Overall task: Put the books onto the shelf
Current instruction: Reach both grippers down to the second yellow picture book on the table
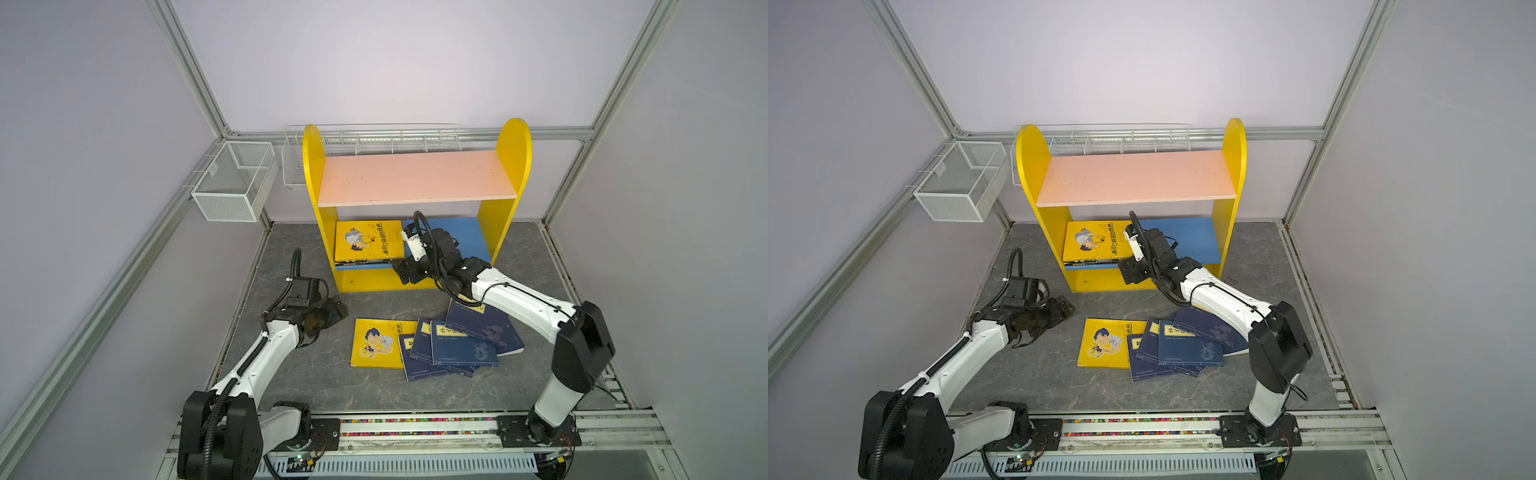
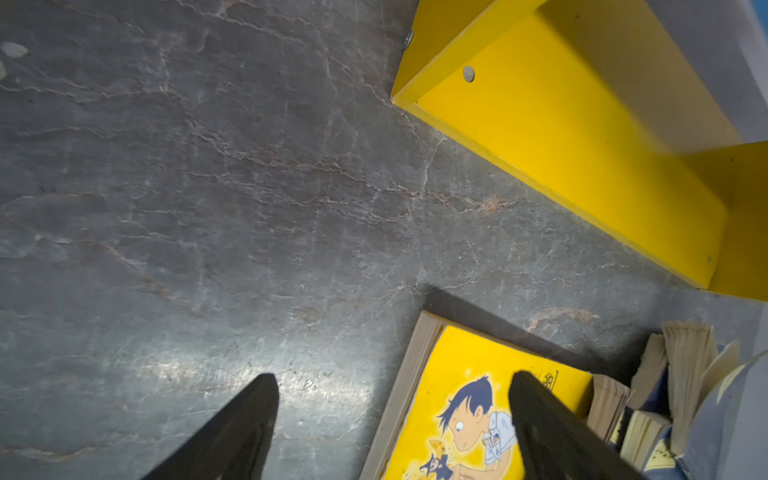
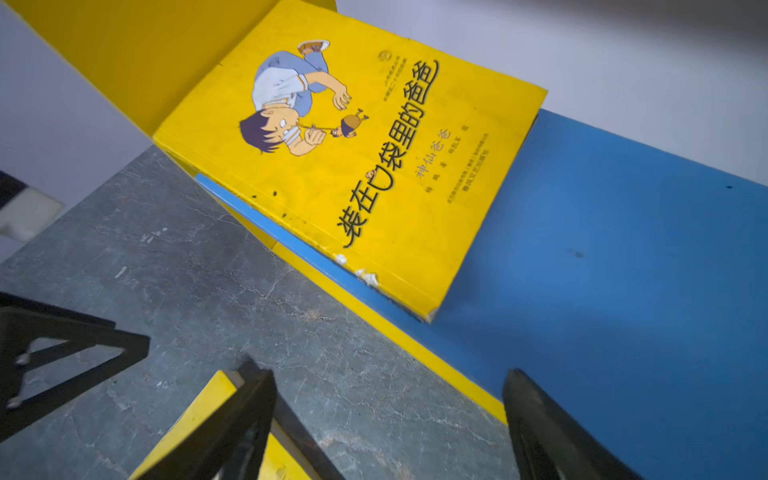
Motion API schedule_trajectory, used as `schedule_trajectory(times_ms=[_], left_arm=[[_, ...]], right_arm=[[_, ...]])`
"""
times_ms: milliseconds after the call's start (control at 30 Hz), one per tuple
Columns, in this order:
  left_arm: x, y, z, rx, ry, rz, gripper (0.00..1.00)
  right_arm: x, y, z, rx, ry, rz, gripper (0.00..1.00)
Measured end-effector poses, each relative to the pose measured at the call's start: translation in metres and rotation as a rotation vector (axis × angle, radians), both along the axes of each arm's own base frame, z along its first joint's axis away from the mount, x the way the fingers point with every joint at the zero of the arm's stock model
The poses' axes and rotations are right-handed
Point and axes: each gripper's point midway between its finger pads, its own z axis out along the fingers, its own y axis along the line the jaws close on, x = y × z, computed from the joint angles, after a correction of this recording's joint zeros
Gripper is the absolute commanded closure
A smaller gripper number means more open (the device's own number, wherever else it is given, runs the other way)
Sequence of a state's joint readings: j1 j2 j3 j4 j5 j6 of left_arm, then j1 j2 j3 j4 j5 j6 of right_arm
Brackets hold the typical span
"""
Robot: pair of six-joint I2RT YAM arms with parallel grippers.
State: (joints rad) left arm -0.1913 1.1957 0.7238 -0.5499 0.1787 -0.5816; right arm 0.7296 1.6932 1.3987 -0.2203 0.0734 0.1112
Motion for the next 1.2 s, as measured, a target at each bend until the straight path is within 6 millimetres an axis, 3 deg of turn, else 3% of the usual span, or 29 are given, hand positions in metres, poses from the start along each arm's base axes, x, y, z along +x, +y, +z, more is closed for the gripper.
schedule_trajectory(times_ms=[67, 133, 333, 400, 467, 600, 767, 967, 1200], left_arm=[[-0.004, -0.004, -0.005, 0.01, 0.018, -0.026, 0.12], [-0.007, -0.012, -0.012, 0.023, 0.042, -0.065, 0.12], [-0.027, -0.04, -0.043, 0.077, 0.175, -0.224, 0.12], [-0.033, -0.045, -0.052, 0.097, 0.216, -0.26, 0.12], [-0.038, -0.047, -0.057, 0.112, 0.239, -0.284, 0.12], [-0.045, -0.051, -0.058, 0.138, 0.251, -0.324, 0.12], [-0.046, -0.054, -0.06, 0.148, 0.266, -0.343, 0.12], [-0.049, -0.057, -0.064, 0.153, 0.289, -0.361, 0.12], [-0.048, -0.069, -0.062, 0.149, 0.283, -0.406, 0.13]], right_arm=[[-0.012, -0.001, 0.0, 0.001, 0.006, 0.028, 0.11], [-0.029, 0.006, -0.013, -0.021, 0.037, 0.087, 0.11], [-0.11, 0.051, -0.107, -0.237, 0.206, 0.364, 0.11], [-0.132, 0.055, -0.139, -0.317, 0.267, 0.433, 0.11], [-0.141, 0.052, -0.159, -0.379, 0.305, 0.458, 0.11], [-0.139, 0.037, -0.178, -0.493, 0.311, 0.439, 0.11], [-0.133, 0.017, -0.188, -0.584, 0.292, 0.376, 0.1], [-0.128, 0.002, -0.191, -0.577, 0.318, 0.292, 0.09], [-0.097, -0.052, -0.19, -0.53, 0.398, 0.103, 0.09]])
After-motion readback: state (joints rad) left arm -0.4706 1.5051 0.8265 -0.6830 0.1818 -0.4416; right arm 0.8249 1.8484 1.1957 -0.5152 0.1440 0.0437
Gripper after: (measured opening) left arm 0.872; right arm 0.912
